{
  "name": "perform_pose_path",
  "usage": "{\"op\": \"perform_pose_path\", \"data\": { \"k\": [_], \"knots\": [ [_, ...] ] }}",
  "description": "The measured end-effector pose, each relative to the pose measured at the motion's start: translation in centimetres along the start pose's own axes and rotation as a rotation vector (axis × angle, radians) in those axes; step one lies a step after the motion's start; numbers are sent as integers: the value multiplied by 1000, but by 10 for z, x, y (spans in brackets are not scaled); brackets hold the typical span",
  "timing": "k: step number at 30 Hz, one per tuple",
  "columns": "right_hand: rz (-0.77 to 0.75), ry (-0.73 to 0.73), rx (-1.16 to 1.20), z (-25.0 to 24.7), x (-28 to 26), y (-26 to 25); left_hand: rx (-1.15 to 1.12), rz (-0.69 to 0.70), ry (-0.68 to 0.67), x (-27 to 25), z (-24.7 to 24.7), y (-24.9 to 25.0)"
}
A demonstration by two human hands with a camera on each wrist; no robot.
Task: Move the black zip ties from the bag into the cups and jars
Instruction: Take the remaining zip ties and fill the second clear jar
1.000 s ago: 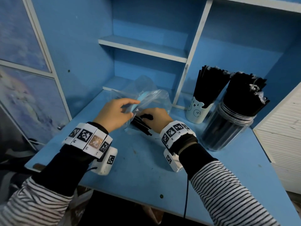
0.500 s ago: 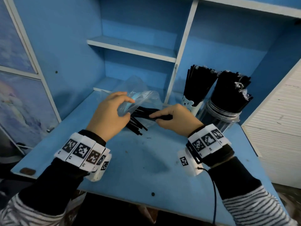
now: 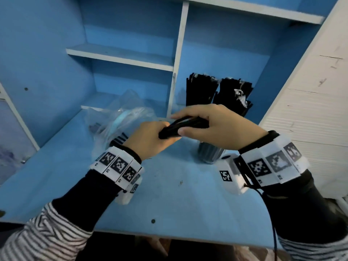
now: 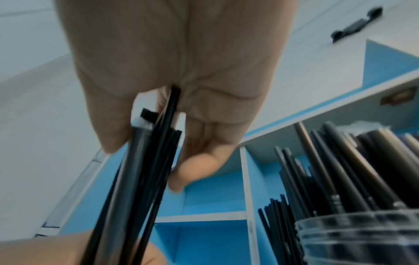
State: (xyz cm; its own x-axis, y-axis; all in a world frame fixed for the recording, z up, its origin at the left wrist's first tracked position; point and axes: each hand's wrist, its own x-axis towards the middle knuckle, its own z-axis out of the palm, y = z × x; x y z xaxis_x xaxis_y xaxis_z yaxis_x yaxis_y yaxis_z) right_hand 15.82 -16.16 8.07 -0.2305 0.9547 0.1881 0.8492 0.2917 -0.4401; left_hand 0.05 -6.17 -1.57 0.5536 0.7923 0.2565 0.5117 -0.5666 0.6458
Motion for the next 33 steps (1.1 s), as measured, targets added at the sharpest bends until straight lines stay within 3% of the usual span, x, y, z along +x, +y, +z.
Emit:
{"op": "perform_pose_path", "data": {
  "k": [5, 9, 12, 15, 18, 23, 27, 29, 33],
  "knots": [
    [-250, 418, -46, -5, 6, -1, -297, -79, -59, 0, 16, 23],
    [-364, 526, 1, 5, 17, 1, -389, -75, -141, 0, 21, 37],
    [-342, 486, 24, 20, 22, 8, -471, -91, -211, -2, 23, 39],
    [-280, 375, -11, 40, 23, 19, -311, -110, -334, -1, 25, 31],
    [-251, 364, -34, 50, 22, 22, -205, -141, -435, -3, 27, 22],
    [-243, 398, -12, 39, 21, 17, -227, -155, -353, -4, 27, 25],
    [-114, 509, 163, 20, 11, 14, -340, -65, -357, -8, 17, 37],
    [-60, 446, 203, 15, 4, 15, -360, -24, -450, -13, 13, 45],
    [-43, 105, 249, 18, -6, 14, -423, -1, -661, -20, 10, 59]
  ]
}}
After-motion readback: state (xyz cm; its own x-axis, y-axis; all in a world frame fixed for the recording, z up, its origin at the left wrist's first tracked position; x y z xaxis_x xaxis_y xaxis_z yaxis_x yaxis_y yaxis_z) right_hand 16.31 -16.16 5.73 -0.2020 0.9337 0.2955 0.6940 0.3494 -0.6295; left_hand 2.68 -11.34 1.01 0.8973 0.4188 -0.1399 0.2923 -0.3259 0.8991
